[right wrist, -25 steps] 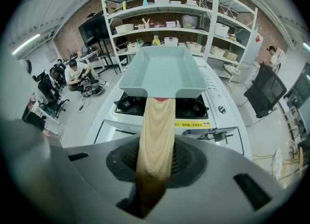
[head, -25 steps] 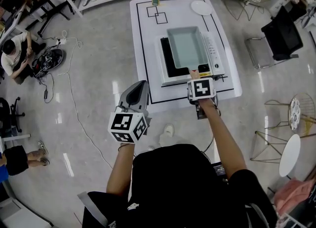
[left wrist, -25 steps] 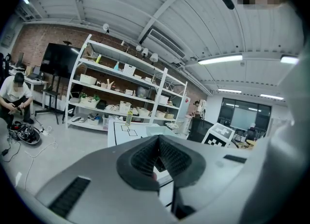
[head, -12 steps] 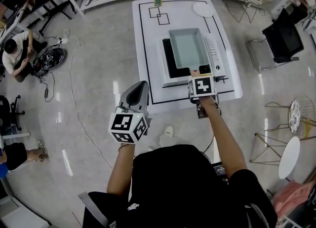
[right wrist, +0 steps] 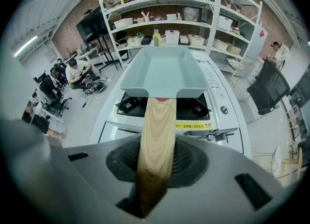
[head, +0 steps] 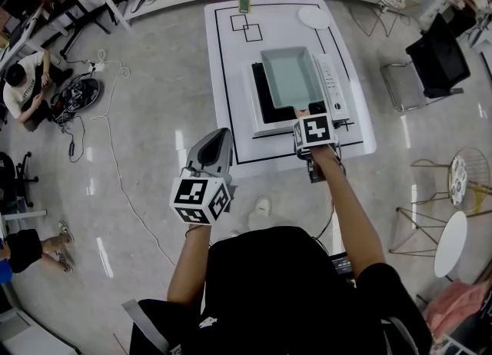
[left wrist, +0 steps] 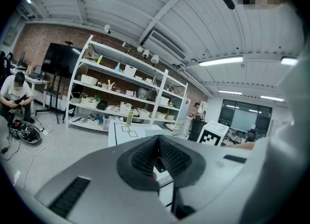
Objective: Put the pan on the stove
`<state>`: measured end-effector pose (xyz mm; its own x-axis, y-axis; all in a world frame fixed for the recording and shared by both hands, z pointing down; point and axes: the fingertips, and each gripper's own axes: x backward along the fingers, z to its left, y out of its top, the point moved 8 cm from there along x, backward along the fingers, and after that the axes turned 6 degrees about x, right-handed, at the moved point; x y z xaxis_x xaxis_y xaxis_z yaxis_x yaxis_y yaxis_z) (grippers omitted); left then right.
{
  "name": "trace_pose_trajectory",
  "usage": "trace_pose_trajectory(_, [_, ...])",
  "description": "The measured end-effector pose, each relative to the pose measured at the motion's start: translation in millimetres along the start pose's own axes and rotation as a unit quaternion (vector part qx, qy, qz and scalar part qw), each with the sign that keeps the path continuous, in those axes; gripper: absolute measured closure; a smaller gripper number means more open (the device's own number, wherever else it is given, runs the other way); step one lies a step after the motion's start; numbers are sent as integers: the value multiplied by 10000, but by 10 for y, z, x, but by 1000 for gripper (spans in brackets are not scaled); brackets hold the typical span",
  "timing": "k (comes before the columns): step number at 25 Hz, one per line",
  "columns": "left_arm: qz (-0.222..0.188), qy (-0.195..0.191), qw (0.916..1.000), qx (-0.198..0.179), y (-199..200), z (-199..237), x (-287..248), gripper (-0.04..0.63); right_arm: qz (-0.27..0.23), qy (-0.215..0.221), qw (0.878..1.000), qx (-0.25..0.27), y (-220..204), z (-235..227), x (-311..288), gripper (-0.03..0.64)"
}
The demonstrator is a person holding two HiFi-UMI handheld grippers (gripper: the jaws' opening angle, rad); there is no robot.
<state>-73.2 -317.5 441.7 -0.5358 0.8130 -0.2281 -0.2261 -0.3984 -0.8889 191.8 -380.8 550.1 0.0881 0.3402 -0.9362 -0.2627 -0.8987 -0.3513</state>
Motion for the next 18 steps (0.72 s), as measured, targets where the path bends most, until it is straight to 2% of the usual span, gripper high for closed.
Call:
trace_pose_trajectory(5, [0, -20, 10000, 0, 21, 8, 8, 584, -41, -9, 10000, 21, 2, 14, 9, 534])
trace_pose_trajectory(10, [2, -50, 10000, 6, 27, 6, 39, 584, -283, -54, 9996, -4, 17, 16, 93, 495])
trace_pose_trajectory(18, [-39, -138, 9999, -40, 29, -49, 169, 584, -735, -144, 9972, -77, -3, 53, 316, 483])
